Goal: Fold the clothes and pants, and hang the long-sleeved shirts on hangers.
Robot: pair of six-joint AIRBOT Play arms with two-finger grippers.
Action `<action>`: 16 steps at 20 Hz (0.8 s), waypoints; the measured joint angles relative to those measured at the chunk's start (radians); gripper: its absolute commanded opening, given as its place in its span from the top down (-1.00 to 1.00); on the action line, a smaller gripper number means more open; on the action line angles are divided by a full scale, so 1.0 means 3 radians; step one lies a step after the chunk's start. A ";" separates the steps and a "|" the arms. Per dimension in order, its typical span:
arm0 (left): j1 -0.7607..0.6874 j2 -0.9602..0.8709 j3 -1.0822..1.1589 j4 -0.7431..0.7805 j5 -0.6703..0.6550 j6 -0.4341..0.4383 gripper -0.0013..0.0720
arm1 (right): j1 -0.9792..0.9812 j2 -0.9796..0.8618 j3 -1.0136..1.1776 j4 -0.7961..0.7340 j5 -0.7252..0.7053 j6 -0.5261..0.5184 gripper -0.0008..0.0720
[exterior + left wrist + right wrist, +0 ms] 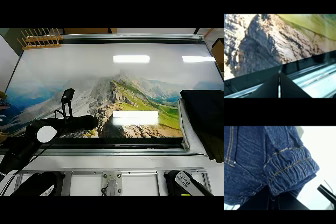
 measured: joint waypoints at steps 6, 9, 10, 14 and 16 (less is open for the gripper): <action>0.0000 0.0000 0.0000 0.0000 0.0000 0.0000 0.93 | 0.0000 0.0022 -0.0361 -0.0090 -0.0154 0.0051 0.92; 0.0000 0.0000 0.0000 0.0000 -0.0001 0.0000 0.93 | 0.0000 0.0023 -0.0473 -0.0116 -0.0186 0.0065 0.89; 0.0000 0.0000 0.0000 0.0000 0.0000 0.0000 0.93 | 0.0000 0.0023 -0.0497 -0.0121 -0.0189 0.0066 0.88; 0.0000 0.0000 0.0000 -0.0001 0.0000 0.0000 0.93 | -0.0001 0.0067 -0.0542 -0.0150 -0.0193 0.0071 -0.94; 0.0000 0.0000 0.0000 0.0000 0.0000 0.0000 0.93 | 0.0003 0.0149 -0.0543 -0.0137 -0.0286 0.0041 -0.94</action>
